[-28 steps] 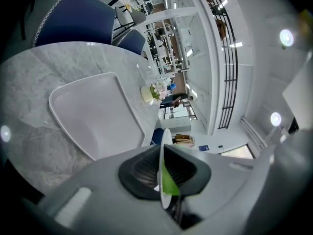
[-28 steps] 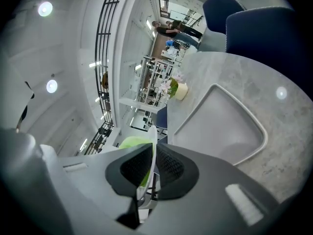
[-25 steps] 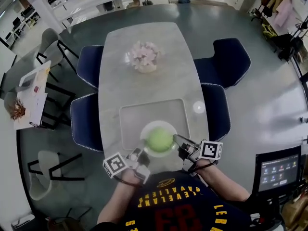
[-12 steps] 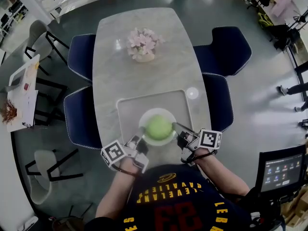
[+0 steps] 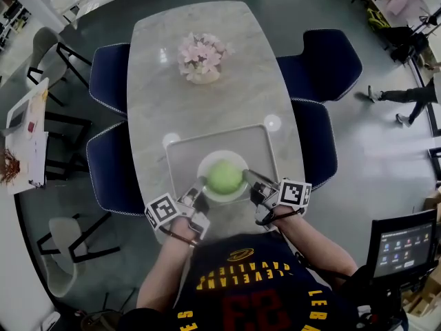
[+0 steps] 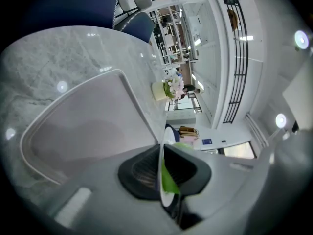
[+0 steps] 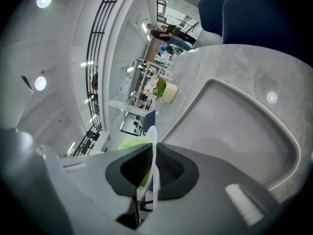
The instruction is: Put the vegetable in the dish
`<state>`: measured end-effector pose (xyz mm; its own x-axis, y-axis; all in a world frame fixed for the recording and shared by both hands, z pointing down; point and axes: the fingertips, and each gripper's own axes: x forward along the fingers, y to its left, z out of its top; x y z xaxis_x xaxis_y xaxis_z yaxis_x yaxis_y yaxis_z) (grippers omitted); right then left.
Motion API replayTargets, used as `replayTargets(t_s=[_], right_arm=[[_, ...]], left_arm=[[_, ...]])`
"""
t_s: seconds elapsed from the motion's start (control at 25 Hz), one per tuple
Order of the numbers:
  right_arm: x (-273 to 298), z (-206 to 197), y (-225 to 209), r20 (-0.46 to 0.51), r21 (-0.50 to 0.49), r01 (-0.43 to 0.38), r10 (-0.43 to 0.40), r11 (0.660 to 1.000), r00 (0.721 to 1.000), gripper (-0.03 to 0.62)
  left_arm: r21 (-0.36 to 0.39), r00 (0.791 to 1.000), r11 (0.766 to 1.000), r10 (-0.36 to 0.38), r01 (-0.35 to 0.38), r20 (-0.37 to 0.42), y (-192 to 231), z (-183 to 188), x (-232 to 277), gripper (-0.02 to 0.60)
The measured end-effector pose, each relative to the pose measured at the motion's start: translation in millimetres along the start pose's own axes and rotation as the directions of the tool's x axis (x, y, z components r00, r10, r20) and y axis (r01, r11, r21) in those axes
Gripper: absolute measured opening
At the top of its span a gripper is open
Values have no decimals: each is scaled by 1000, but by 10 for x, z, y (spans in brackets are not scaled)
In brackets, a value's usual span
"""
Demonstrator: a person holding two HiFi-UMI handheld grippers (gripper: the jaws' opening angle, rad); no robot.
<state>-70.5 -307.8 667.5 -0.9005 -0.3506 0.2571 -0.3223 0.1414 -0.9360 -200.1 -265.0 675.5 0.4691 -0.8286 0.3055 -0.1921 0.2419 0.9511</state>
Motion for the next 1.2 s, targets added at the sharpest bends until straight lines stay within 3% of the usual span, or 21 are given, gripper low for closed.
replayTargets(t_s=[0.8,1.2], right_arm=[[181,-140,-613,-57,-21,97,-98,995,994,28],[290,-170,-793,-87,-33,146,-148,989,985,31]], left_arm=[[80,991,991,110,-103,-80,605,-57,191,26],[145,975,975,188,-170,-119,779,-18,240,29]])
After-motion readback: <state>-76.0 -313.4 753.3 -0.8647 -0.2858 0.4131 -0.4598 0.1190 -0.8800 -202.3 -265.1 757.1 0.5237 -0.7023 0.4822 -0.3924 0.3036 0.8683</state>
